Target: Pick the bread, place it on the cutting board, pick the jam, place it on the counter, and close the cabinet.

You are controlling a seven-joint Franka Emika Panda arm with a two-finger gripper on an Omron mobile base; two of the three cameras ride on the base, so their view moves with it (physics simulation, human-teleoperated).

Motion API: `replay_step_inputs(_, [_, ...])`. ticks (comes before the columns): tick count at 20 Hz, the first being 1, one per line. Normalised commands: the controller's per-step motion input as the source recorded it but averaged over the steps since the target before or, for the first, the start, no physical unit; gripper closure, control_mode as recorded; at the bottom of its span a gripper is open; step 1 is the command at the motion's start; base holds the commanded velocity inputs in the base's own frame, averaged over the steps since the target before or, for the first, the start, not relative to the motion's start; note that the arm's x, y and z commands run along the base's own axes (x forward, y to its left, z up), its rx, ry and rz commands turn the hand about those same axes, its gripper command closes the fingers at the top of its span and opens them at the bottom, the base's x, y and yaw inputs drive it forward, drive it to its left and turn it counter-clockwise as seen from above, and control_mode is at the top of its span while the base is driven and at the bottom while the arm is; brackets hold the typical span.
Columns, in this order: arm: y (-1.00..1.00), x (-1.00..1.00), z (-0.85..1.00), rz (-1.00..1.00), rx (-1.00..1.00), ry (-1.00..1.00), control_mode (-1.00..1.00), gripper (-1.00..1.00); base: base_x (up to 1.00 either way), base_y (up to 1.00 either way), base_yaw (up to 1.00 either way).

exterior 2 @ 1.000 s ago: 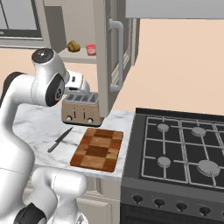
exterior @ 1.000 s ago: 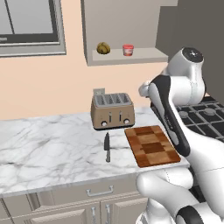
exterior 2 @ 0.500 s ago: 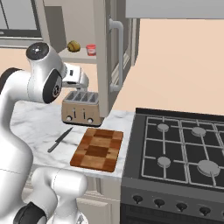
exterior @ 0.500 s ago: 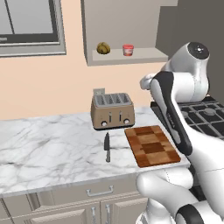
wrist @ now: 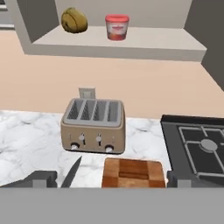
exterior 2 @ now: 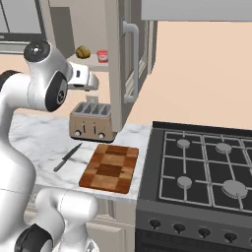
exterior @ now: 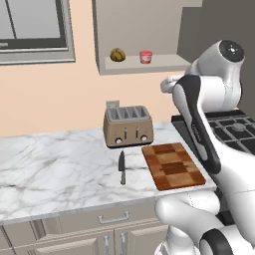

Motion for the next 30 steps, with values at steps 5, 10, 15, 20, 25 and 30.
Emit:
replay_step_inputs(5, [0.00,0.04,0.25,0.00,0.00,-0.05,-1.00,-1.00,0.00,0.00,0.00])
replay_step_inputs(10, [0.00,0.14,0.21,0.00,0.00,-0.05,-1.00,-1.00,0.00,0.00,0.00])
replay_step_inputs(15, [0.00,0.23,0.19,0.00,0.00,-0.03,-1.00,-1.00,0.00,0.00,0.00])
replay_step_inputs(20, [0.00,0.27,0.13,0.00,0.00,-0.03,-1.00,-1.00,0.00,0.00,0.00])
replay_step_inputs(25, [0.00,0.30,0.05,0.00,0.00,0.00,-1.00,-1.00,0.00,0.00,0.00])
replay_step_inputs(30, [0.00,0.28,0.00,0.00,0.00,0.00,-1.00,-1.00,0.00,0.00,0.00])
